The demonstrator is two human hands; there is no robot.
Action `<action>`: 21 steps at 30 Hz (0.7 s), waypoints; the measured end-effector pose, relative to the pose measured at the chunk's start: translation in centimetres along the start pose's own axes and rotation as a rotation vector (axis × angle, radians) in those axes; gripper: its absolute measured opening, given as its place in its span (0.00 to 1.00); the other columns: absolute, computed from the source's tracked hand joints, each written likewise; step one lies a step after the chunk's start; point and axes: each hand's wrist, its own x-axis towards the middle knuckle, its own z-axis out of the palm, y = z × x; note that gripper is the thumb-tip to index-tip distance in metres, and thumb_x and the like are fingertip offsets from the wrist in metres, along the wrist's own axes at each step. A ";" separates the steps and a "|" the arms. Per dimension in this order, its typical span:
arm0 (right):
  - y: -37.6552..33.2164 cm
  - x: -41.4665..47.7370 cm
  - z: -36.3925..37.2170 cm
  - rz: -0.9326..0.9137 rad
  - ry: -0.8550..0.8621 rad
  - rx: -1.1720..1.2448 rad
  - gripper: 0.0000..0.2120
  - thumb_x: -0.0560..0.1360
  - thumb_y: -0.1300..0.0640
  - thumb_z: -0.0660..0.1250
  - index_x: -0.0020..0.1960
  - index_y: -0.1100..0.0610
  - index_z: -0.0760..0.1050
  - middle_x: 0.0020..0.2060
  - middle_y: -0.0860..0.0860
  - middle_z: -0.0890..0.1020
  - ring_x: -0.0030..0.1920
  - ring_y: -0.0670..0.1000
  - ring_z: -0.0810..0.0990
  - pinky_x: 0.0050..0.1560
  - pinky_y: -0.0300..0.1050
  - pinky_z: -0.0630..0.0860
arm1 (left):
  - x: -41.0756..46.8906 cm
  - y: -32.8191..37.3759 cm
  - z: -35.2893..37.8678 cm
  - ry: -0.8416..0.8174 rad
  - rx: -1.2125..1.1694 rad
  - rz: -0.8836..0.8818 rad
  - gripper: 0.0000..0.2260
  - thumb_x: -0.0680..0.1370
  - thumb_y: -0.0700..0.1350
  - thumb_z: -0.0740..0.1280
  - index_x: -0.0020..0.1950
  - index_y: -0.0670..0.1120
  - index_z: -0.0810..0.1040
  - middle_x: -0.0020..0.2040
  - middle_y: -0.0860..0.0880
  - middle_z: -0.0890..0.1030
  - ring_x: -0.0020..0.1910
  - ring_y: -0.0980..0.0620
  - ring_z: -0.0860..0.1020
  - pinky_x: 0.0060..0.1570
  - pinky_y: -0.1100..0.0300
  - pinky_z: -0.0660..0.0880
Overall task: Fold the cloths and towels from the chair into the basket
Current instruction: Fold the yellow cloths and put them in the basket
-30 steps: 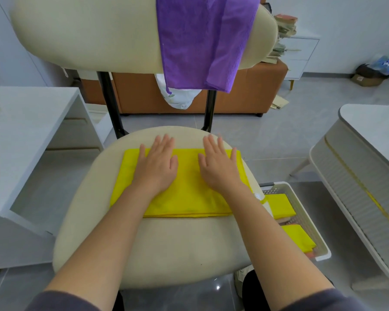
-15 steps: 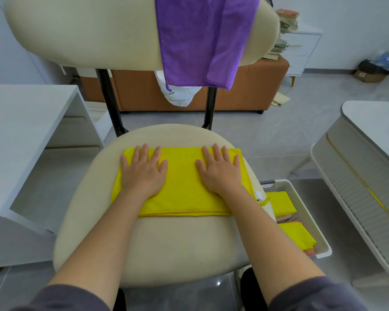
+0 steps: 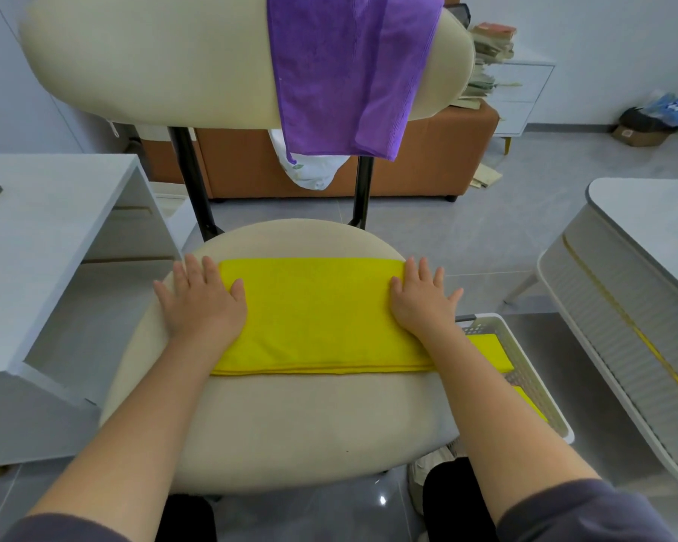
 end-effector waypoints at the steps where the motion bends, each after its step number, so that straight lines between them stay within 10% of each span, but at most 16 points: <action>1: 0.1 0.0 -0.2 -0.072 0.035 -0.001 0.26 0.82 0.49 0.45 0.78 0.52 0.44 0.78 0.50 0.44 0.77 0.56 0.40 0.72 0.67 0.39 | -0.3 -0.2 -0.2 0.039 0.015 0.045 0.28 0.81 0.57 0.47 0.77 0.44 0.51 0.78 0.43 0.49 0.76 0.45 0.47 0.72 0.42 0.45; 5: 0.3 0.3 -0.8 -0.316 -0.019 0.027 0.24 0.82 0.53 0.48 0.78 0.50 0.49 0.77 0.48 0.48 0.77 0.52 0.41 0.73 0.64 0.38 | -2.1 -1.4 -0.7 0.042 -0.136 0.484 0.33 0.73 0.67 0.52 0.71 0.49 0.66 0.71 0.48 0.66 0.70 0.48 0.63 0.68 0.50 0.59; 9: 1.0 0.2 -0.5 -0.327 -0.123 -0.043 0.25 0.83 0.46 0.45 0.78 0.48 0.47 0.77 0.46 0.46 0.77 0.51 0.42 0.73 0.64 0.39 | -3.3 -3.0 0.1 -0.139 -0.049 0.708 0.48 0.62 0.78 0.30 0.76 0.58 0.51 0.77 0.57 0.49 0.76 0.59 0.46 0.73 0.50 0.43; 15: 1.4 -0.8 -1.0 -0.281 -0.105 -0.108 0.25 0.82 0.43 0.45 0.77 0.48 0.49 0.77 0.46 0.50 0.77 0.50 0.48 0.73 0.65 0.41 | -1.8 -4.6 0.0 0.119 -0.052 0.503 0.36 0.72 0.70 0.55 0.71 0.47 0.67 0.73 0.46 0.65 0.74 0.46 0.59 0.69 0.38 0.52; 18: 1.4 -1.6 -1.7 -0.247 -0.017 -0.148 0.22 0.82 0.44 0.46 0.74 0.47 0.60 0.74 0.48 0.61 0.74 0.53 0.58 0.72 0.65 0.44 | -1.7 -3.7 -0.6 0.378 0.005 0.365 0.19 0.70 0.50 0.74 0.54 0.40 0.76 0.52 0.38 0.76 0.52 0.37 0.75 0.50 0.42 0.69; 21: 1.5 -2.2 -2.1 -0.221 0.091 -0.167 0.19 0.81 0.47 0.48 0.65 0.49 0.71 0.64 0.52 0.72 0.66 0.56 0.68 0.72 0.61 0.51 | -3.0 -1.7 -1.7 0.364 -0.045 0.220 0.08 0.74 0.45 0.69 0.45 0.41 0.75 0.40 0.38 0.78 0.39 0.38 0.77 0.37 0.50 0.68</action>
